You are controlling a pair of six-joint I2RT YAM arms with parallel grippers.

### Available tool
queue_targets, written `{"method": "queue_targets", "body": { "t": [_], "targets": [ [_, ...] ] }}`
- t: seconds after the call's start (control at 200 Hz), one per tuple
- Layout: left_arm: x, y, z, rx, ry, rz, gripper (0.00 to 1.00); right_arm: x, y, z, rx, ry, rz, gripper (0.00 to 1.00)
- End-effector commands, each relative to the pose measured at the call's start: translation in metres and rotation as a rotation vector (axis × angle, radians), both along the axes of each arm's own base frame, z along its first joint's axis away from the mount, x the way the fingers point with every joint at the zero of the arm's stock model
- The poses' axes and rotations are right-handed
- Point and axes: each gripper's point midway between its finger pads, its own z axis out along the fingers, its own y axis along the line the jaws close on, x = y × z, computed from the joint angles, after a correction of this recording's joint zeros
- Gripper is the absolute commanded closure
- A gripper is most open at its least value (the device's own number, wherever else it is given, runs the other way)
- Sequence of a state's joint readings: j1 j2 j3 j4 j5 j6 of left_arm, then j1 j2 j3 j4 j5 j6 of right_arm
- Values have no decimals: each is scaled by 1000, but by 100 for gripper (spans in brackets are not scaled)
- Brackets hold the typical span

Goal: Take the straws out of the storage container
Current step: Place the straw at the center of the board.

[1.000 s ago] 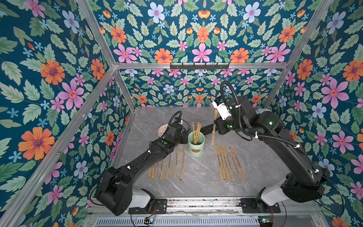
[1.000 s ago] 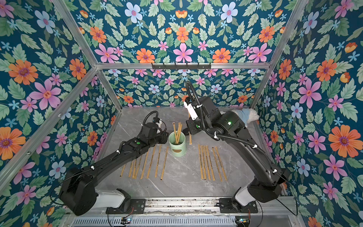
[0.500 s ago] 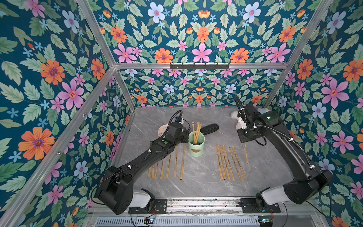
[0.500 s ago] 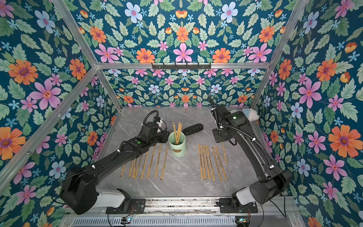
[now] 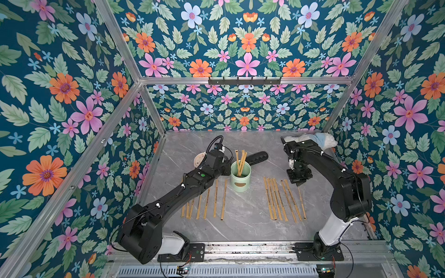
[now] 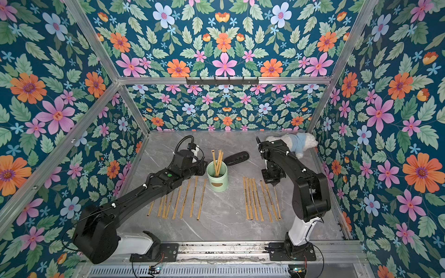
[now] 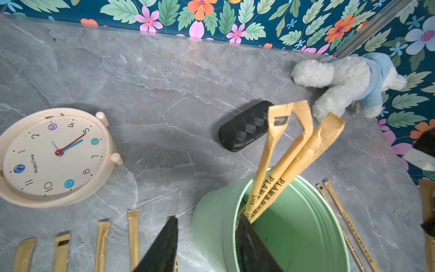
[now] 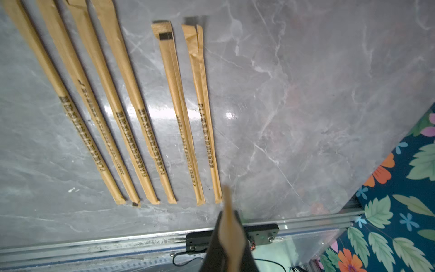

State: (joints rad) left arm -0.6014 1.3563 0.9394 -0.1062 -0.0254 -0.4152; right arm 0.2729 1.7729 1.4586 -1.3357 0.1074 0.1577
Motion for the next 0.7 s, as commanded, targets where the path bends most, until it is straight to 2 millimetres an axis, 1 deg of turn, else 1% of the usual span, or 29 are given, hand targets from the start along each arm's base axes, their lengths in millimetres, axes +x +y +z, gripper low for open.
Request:
{"method": "queue_targets", "body": {
  "t": [0.0,0.28,0.475,0.695],
  "targets": [
    [1,2,3,3,-15,7,56,-3,-5,-7,-33,45,-3,96],
    [1,3,0,9,-11,6,56,-1,-12,-34,-77,113,-8,96],
    [1,1,-2,11,-6,2,56,0,-15,-45,-90,145,-15,95],
    [1,1,-2,10,-5,3,56,8,-19,-54,-93,161,-29,94]
  ]
}}
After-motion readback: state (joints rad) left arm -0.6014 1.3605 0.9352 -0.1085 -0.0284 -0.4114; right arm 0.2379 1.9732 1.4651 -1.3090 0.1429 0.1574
